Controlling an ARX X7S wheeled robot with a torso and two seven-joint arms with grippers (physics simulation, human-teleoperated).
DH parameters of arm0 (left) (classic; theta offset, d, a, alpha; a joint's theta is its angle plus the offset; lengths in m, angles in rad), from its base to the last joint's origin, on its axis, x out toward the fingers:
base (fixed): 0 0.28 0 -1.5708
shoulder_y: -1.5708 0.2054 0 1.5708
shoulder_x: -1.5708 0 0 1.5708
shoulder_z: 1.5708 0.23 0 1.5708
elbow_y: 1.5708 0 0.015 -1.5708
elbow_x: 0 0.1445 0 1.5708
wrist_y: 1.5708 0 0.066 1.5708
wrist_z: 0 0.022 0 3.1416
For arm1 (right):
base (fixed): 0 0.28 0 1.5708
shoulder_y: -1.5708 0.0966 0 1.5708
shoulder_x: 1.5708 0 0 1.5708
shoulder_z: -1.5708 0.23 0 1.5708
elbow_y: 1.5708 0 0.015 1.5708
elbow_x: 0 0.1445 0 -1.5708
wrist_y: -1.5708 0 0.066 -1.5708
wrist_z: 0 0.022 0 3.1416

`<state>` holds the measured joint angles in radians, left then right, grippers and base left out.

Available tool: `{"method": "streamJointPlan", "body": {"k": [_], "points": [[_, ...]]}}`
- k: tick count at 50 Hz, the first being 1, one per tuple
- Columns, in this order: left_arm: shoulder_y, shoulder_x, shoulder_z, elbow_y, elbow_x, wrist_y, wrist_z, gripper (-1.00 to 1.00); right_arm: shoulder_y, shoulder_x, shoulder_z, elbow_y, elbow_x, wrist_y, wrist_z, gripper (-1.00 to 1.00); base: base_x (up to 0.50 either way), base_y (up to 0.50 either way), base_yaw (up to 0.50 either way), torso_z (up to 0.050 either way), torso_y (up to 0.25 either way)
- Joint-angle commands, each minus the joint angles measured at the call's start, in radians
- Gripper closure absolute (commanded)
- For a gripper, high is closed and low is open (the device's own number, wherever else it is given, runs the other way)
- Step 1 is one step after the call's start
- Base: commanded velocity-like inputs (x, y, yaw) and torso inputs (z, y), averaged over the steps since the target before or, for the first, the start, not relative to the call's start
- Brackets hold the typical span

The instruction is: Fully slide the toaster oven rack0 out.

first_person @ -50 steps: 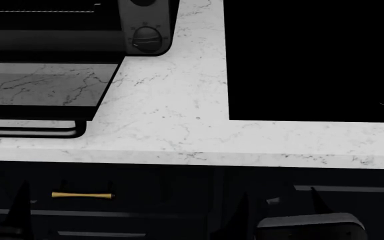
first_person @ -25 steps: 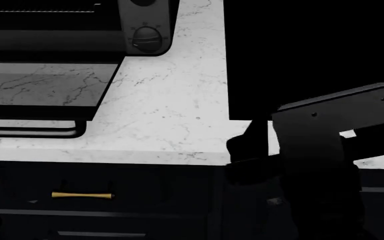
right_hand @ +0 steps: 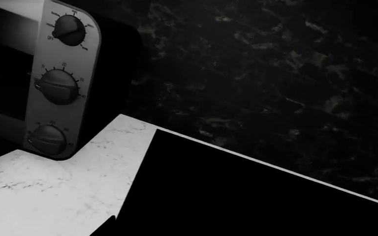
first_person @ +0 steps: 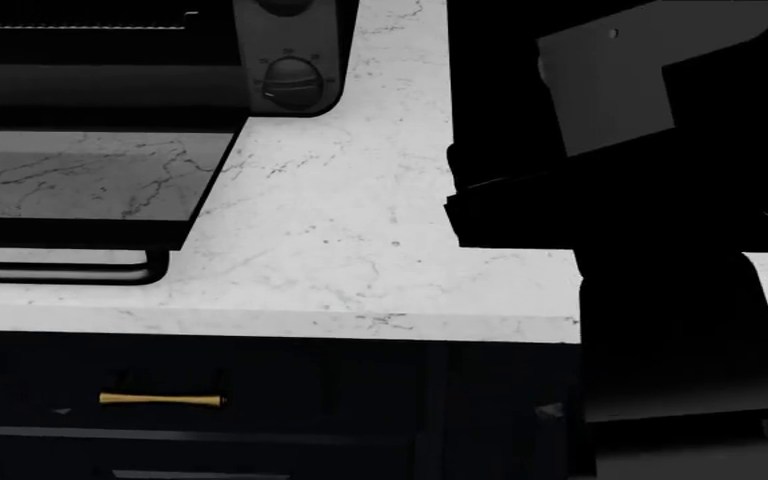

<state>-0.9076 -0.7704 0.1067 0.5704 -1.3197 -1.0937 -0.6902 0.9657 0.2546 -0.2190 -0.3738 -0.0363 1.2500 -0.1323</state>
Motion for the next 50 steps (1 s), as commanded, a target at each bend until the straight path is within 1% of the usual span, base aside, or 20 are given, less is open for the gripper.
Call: {"method": "streamJointPlan", "body": {"k": [1, 7, 13, 18, 22, 27, 33, 34, 35, 36, 37, 38, 40, 41, 44, 45, 46, 50], "points": [[-0.132, 0.008, 0.036, -0.071, -0.029, -0.041, 0.021, -1.00, 0.052, -0.031, 0.022, 0.079, 0.015, -0.008, 0.004, -1.00, 0.50, 0.00, 0.00, 0.000, 0.000], [-0.113, 0.009, 0.035, -0.069, -0.018, -0.027, 0.026, -1.00, 0.046, -0.029, 0.009, 0.057, 0.015, 0.009, 0.005, -1.00, 0.50, 0.00, 0.00, 0.000, 0.000], [-0.103, -0.010, 0.015, -0.057, -0.037, -0.023, 0.018, -1.00, 0.048, -0.025, -0.009, 0.043, 0.017, 0.024, 0.002, -1.00, 0.50, 0.00, 0.00, 0.000, 0.000], [-0.057, -0.019, -0.003, -0.037, -0.049, -0.008, 0.013, -1.00, 0.024, -0.020, -0.012, -0.003, 0.020, 0.057, 0.000, -1.00, 0.50, 0.00, 0.00, 0.000, 0.000], [-0.011, -0.026, -0.017, -0.022, -0.050, 0.006, 0.009, -1.00, 0.003, -0.028, -0.011, 0.009, 0.022, 0.039, 0.006, -1.00, 0.50, 0.00, 0.00, 0.000, 0.000], [-0.028, -0.032, -0.008, -0.011, -0.062, -0.008, 0.002, -1.00, -0.010, -0.027, -0.004, 0.010, 0.026, 0.035, 0.007, -1.00, 0.50, 0.00, 0.00, 0.000, 0.003], [-0.055, -0.057, 0.028, 0.046, -0.088, -0.059, -0.016, -1.00, -0.044, -0.020, -0.003, -0.001, 0.030, 0.010, 0.008, -1.00, 0.00, 0.00, 0.00, 0.000, 0.000], [-0.048, -0.058, 0.000, 0.042, -0.163, -0.050, -0.053, -1.00, -0.051, -0.020, -0.002, -0.004, 0.030, 0.006, 0.008, -1.00, 0.00, 0.00, 0.00, 0.000, 0.000], [-0.066, -0.070, -0.004, 0.072, -0.210, -0.061, -0.103, -1.00, -0.055, -0.023, 0.004, -0.001, 0.031, 0.002, 0.010, -1.00, 0.00, 0.00, 0.00, 0.000, 0.000], [-0.070, -0.082, -0.023, 0.091, -0.302, -0.045, -0.153, -1.00, -0.058, -0.023, 0.003, 0.003, 0.031, -0.004, 0.012, -1.00, 0.00, 0.00, 0.00, 0.000, 0.000], [-0.083, -0.090, -0.018, 0.107, -0.325, -0.051, -0.181, -1.00, -0.060, -0.024, 0.005, 0.000, 0.032, -0.003, 0.012, -1.00, 0.00, 0.00, 0.00, 0.000, 0.000], [-0.094, -0.107, -0.018, 0.124, -0.388, -0.046, -0.225, -1.00, -0.066, -0.024, 0.009, -0.003, 0.034, -0.004, 0.012, -1.00, 0.00, 0.00, 0.00, 0.000, 0.000], [-0.128, -0.159, 0.010, 0.165, -0.477, -0.068, -0.298, -1.00, -0.080, -0.025, 0.011, 0.006, 0.036, -0.020, 0.013, -1.00, 0.00, 0.00, 0.00, 0.000, 0.000], [-0.138, -0.172, 0.018, 0.172, -0.507, -0.070, -0.314, -1.00, -0.084, -0.025, 0.012, 0.010, 0.037, -0.025, 0.013, -1.00, 0.00, 0.00, 0.00, 0.000, 0.000], [-0.214, -0.213, 0.089, 0.193, -0.552, -0.142, -0.353, -1.00, -0.098, -0.028, 0.018, 0.027, 0.039, -0.046, 0.016, -1.00, 0.00, 0.00, 0.00, 0.000, 0.000], [-0.237, -0.220, 0.105, 0.191, -0.567, -0.158, -0.353, -1.00, -0.101, -0.029, 0.020, 0.033, 0.041, -0.053, 0.017, -1.00, 0.00, 0.00, 0.00, 0.000, 0.000], [-0.226, -0.229, 0.088, 0.187, -0.599, -0.129, -0.355, -1.00, -0.103, -0.031, 0.023, 0.038, 0.043, -0.056, 0.017, -1.00, 0.00, 0.00, 0.00, 0.000, 0.000], [-0.326, -0.238, 0.189, 0.181, -0.640, -0.217, -0.385, -1.00, -0.107, -0.030, 0.023, 0.054, 0.044, -0.071, 0.018, -1.00, 0.00, 0.00, 0.00, 0.000, 0.000]]}}
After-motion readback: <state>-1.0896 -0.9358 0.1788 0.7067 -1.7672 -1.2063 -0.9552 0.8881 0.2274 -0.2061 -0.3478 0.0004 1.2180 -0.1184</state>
